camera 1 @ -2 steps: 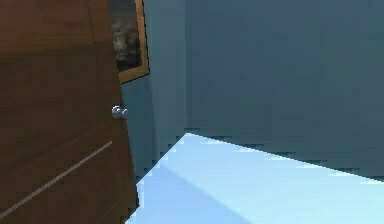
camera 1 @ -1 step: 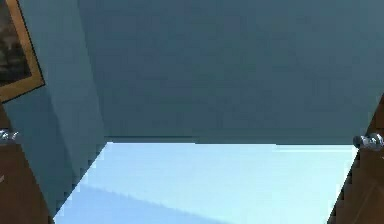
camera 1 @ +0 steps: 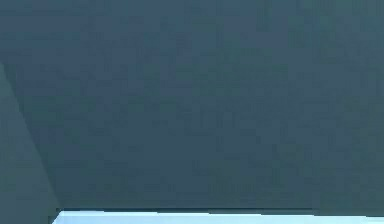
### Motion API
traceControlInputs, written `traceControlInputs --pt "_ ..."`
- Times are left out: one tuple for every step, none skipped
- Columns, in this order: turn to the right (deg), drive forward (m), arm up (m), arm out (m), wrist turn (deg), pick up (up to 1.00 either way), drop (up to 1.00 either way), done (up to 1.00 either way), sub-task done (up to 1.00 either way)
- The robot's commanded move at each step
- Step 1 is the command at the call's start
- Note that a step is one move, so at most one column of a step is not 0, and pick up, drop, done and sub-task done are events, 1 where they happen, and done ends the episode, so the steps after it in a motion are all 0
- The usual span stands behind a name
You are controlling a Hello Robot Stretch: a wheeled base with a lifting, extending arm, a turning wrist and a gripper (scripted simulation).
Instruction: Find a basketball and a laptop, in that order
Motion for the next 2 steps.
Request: traceControlInputs --pt "6.0 0.0 0.0 0.0 0.0 0.0 0.0 0.0 0.0" --pt "0.0 0.2 0.0 0.0 0.0 0.0 0.0 0.0 0.0"
